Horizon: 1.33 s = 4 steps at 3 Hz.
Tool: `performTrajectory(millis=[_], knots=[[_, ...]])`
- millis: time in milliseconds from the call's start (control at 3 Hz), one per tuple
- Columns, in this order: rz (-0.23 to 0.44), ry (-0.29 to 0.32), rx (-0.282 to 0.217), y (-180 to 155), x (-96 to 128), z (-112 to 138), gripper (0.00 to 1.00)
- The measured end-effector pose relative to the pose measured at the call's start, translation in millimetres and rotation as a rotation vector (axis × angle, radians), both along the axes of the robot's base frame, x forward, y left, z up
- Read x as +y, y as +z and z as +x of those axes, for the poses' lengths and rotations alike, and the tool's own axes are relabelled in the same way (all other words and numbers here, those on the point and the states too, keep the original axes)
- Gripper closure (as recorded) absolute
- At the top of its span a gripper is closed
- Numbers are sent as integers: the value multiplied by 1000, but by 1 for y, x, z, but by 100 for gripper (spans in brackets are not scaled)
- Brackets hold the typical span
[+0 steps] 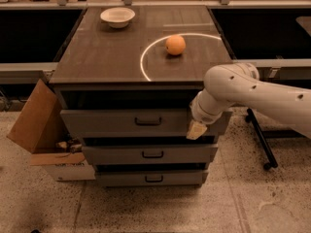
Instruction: Open top drawer
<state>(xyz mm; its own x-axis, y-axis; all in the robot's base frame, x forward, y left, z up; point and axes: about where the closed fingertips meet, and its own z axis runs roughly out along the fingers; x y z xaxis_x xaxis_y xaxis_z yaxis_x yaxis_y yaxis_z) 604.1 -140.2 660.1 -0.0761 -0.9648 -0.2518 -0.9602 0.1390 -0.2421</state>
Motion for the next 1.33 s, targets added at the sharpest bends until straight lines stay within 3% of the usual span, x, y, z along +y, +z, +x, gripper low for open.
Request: performTrajectory(millis=[667, 1000, 1333], knots=[[41, -61, -90, 33, -11, -66, 84], [51, -67, -94, 34, -11, -74, 100], [51, -67, -94, 34, -11, -74, 100]])
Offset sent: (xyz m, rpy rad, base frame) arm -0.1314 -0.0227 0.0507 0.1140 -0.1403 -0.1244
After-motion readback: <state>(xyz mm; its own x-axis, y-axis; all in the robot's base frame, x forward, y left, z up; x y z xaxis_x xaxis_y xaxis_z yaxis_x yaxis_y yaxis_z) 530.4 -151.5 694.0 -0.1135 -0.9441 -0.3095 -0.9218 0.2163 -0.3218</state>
